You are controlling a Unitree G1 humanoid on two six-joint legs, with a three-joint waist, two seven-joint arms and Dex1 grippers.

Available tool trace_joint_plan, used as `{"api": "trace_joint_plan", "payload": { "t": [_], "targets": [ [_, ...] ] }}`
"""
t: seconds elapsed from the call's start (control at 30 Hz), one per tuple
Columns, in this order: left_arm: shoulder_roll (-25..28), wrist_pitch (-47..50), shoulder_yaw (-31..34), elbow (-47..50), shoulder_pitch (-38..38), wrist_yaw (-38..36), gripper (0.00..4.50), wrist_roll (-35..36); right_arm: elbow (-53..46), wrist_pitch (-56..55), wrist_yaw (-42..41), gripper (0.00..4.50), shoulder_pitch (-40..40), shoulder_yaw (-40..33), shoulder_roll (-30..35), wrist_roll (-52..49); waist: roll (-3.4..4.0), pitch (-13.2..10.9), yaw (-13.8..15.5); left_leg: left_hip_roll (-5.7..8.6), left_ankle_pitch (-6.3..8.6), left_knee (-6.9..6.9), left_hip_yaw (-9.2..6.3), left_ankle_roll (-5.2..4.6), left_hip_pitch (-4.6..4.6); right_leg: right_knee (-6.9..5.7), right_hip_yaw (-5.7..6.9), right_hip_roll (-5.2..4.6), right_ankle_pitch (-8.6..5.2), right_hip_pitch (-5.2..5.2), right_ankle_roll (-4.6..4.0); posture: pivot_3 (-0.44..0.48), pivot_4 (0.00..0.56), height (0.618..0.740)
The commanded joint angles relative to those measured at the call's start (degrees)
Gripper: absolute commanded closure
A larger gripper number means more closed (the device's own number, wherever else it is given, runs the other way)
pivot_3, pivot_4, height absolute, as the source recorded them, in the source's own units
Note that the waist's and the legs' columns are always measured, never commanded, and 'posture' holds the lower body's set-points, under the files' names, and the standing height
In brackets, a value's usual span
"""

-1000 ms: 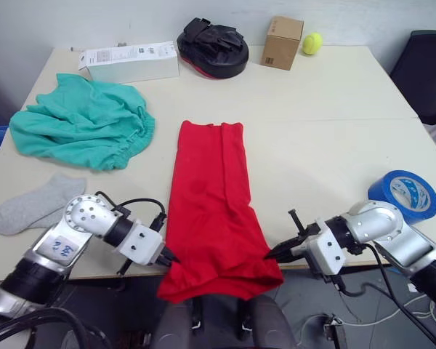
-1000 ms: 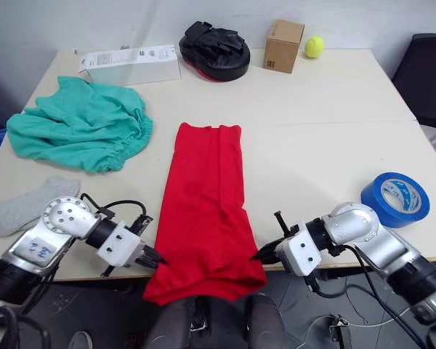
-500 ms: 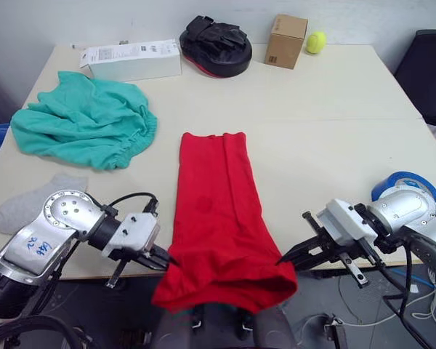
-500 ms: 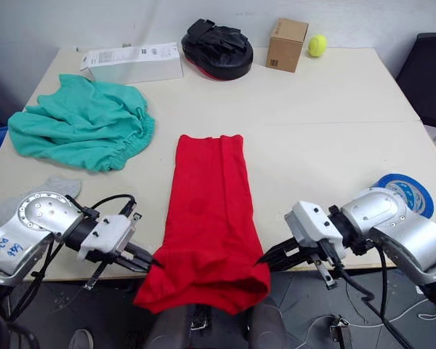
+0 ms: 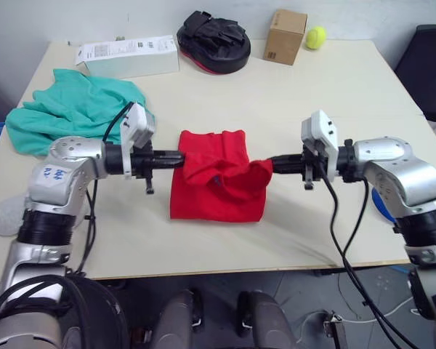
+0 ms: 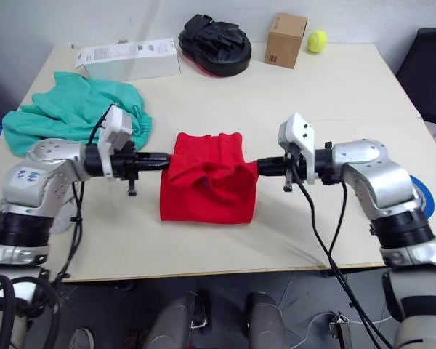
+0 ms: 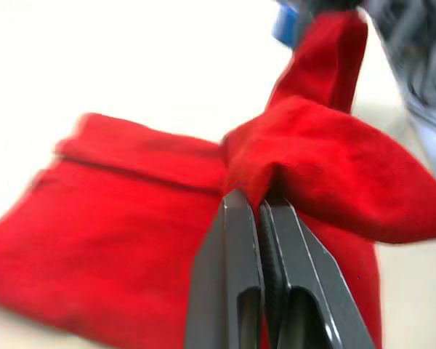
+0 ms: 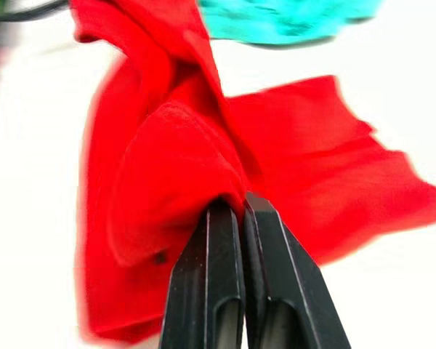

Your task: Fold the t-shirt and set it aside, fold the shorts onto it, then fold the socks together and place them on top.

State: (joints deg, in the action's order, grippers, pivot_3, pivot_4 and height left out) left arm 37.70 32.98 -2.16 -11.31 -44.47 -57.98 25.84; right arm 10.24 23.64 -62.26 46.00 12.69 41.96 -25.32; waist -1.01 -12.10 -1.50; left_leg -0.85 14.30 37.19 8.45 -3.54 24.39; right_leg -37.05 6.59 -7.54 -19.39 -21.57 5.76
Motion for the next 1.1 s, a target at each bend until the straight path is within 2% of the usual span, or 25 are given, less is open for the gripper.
{"api": "trace_joint_plan", "payload": {
  "t": [0.03, 0.23, 0.53, 0.73, 0.87, 1.1],
  "targets": [
    [-0.8, -2.74, 1.1, -3.21, -0.76, 1.78, 4.5, -2.61, 4.72, -3.56, 2.44, 4.48, 2.94, -0.17, -2.54, 6.08, 0.0, 0.0, -0.05, 0.01, 0.0, 0.0, 0.02, 0.0, -0.01, -0.07, -0.02, 0.0, 0.01, 0.0, 0.01, 0.0, 0.15, 0.74],
    [-3.98, -5.41, 0.82, -13.41, -2.3, 7.08, 4.5, -7.59, 15.14, 0.07, 5.36, 4.48, 8.76, -0.74, -9.22, 10.56, -0.02, -0.01, -0.2, 0.01, -0.04, 0.01, 0.06, 0.04, -0.03, -0.35, -0.06, 0.01, 0.01, -0.06, 0.01, 0.0, 0.15, 0.74],
    [-8.07, -9.35, 0.95, -21.12, -3.76, 8.81, 4.5, -11.03, 25.1, 0.27, 4.27, 4.48, 12.88, -0.56, -14.06, 14.55, -0.03, -0.01, -0.14, 0.04, -0.11, 0.01, 0.03, 0.06, -0.01, -0.4, -0.04, 0.0, 0.01, -0.08, 0.01, 0.0, 0.15, 0.74],
    [-10.14, -12.68, 1.53, -29.59, -8.67, 9.61, 4.5, -12.72, 33.49, -2.84, 5.59, 4.48, 15.49, -0.81, -16.35, 18.57, -0.03, -0.01, -0.27, 0.05, -0.12, -0.02, 0.03, 0.07, -0.01, -0.42, -0.03, 0.0, 0.01, -0.09, 0.01, 0.0, 0.15, 0.74],
    [-10.4, -13.25, 1.77, -32.22, -10.03, 8.54, 3.57, -12.84, 37.01, -1.68, 6.95, 3.54, 17.15, -2.32, -17.35, 18.97, -0.03, -0.01, -0.47, 0.04, -0.13, -0.06, 0.04, 0.1, -0.01, -0.45, -0.03, 0.01, 0.01, -0.14, 0.01, 0.0, 0.15, 0.74],
    [-9.36, -10.14, 3.95, -32.33, -10.65, 8.15, 1.37, -12.01, 39.62, 3.94, 9.81, 1.18, 20.28, -7.0, -17.42, 17.42, -0.03, -0.01, -0.56, 0.04, -0.15, -0.06, 0.04, 0.11, -0.01, -0.47, -0.05, 0.02, 0.01, -0.15, 0.01, 0.0, 0.15, 0.74]
  ]
}}
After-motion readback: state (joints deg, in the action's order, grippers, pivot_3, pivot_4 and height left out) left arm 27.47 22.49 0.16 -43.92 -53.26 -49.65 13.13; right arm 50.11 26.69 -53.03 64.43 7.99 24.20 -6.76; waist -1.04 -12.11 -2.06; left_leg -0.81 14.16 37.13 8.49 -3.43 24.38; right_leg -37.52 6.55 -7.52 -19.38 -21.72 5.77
